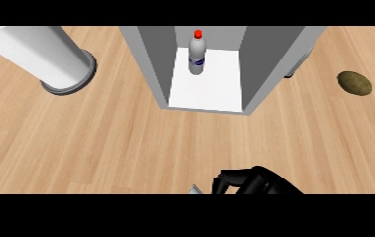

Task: Pick up the bottled water, place it into the cabinet and close the cabinet

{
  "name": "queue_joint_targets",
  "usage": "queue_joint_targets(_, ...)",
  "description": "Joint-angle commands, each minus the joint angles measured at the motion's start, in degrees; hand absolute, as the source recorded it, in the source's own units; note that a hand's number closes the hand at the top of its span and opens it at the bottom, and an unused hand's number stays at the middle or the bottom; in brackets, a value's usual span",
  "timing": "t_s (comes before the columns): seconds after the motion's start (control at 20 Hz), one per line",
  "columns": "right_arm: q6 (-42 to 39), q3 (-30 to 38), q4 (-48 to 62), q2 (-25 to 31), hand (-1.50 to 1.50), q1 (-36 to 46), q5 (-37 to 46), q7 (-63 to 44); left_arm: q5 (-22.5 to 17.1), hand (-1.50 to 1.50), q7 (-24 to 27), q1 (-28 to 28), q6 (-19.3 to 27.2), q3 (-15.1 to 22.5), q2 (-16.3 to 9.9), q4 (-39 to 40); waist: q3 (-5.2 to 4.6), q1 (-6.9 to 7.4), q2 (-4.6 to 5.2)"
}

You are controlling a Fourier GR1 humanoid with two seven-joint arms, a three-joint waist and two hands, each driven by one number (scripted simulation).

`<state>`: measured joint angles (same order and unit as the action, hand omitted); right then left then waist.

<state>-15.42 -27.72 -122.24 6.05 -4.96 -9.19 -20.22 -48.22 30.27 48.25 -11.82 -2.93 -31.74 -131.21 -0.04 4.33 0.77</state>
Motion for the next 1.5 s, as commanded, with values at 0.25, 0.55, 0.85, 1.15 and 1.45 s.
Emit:
queue_joint_targets(0.25,11.4,13.8,16.3,-5.9,1.50,29.2,-15.1,-5.8,-5.0,-1.50,1.3,4.5,-7.4,-6.7,-0.1,1.9,0.00,-0.51,-0.39)
queue_joint_targets(0.55,4.4,20.8,33.9,-4.5,1.50,39.5,-18.2,-2.1,-8.9,-1.50,1.3,8.5,-12.9,-12.9,1.7,3.7,0.06,-1.79,-0.56)
queue_joint_targets(0.85,0.6,23.6,46.4,-4.7,1.50,49.0,-18.2,0.7,-11.0,-1.50,-0.8,11.4,-15.4,-15.7,3.4,0.9,0.09,-1.92,-0.48)
queue_joint_targets(1.15,1.0,23.9,50.1,-5.6,1.50,53.4,-17.9,0.1,-10.3,-1.50,-1.6,12.0,-19.4,-16.1,4.8,2.8,0.02,-1.41,-0.54)
queue_joint_targets(1.45,-2.0,21.9,52.5,-6.0,1.50,53.5,-22.8,0.8,-14.2,-1.50,-4.3,11.0,-18.4,-18.2,3.5,1.6,0.06,-1.70,-0.36)
